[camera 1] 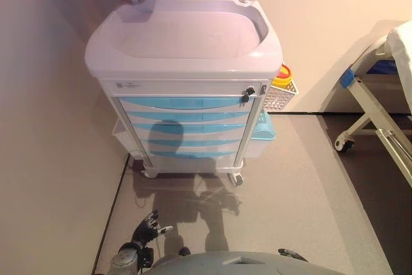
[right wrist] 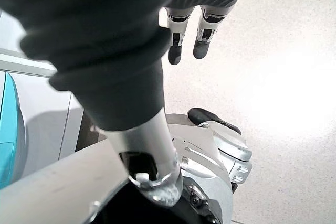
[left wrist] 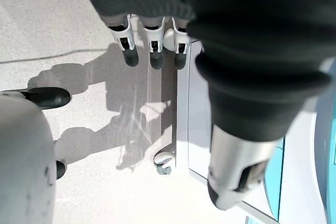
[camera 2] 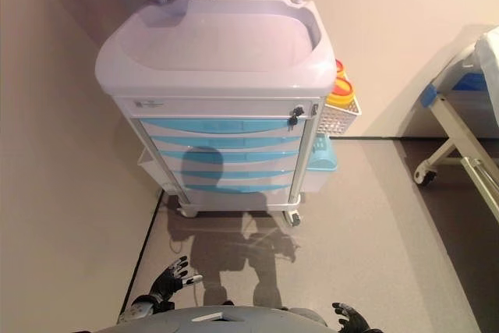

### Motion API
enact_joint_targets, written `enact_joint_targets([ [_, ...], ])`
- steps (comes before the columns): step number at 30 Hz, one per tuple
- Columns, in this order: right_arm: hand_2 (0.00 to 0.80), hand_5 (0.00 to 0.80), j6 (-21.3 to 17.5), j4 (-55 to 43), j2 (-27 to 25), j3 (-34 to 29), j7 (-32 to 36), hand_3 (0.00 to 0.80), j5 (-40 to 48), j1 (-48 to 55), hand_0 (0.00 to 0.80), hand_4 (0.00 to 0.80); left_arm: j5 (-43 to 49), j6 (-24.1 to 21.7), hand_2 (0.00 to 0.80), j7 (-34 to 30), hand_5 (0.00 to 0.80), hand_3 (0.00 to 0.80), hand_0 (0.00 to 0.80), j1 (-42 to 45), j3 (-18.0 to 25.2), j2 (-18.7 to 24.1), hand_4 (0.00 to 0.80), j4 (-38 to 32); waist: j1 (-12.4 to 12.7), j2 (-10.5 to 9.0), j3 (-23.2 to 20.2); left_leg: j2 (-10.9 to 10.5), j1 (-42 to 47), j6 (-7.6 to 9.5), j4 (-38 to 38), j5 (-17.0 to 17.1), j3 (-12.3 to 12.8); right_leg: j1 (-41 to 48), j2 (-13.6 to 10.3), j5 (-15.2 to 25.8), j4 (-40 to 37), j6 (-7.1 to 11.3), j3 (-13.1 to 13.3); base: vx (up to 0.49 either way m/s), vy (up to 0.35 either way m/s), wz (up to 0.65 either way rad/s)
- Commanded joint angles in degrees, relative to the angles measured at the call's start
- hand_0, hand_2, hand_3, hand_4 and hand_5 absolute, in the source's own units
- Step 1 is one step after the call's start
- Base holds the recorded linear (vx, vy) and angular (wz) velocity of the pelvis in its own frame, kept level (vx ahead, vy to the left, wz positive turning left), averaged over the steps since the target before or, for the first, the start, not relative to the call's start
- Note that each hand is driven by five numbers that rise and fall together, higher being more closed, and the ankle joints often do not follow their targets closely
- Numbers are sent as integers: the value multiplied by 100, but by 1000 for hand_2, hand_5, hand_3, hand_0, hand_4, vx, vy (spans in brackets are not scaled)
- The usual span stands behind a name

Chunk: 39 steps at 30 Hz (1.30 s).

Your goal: Open the drawer and pick up the medicine

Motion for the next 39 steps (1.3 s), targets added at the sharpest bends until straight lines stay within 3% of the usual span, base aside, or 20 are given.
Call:
enact_joint_targets([
  [1,0,0,-440,-222,562,-183,-52,0,244,-894,0,0,131,-232,0,-12,0,0,0,-322,287,-131,0,366,59,-86,-57,-344,125,101,134,-563,353,39,-120,327,-120,405,98,0,0,0],
  [26,0,0,-434,-217,540,-273,-48,0,257,-731,0,0,-459,-127,0,-172,0,0,0,-187,548,-134,0,342,-30,-84,104,-329,111,135,221,-635,437,-71,-158,263,77,435,162,46,20,-1],
  [39,0,0,-356,-966,208,-134,-57,0,483,-877,0,0,-2427,105,0,-727,0,0,0,-815,515,42,0,-697,-188,-21,976,-342,-1079,201,1204,-771,886,-1279,-434,368,709,526,299,-1,70,-17],
])
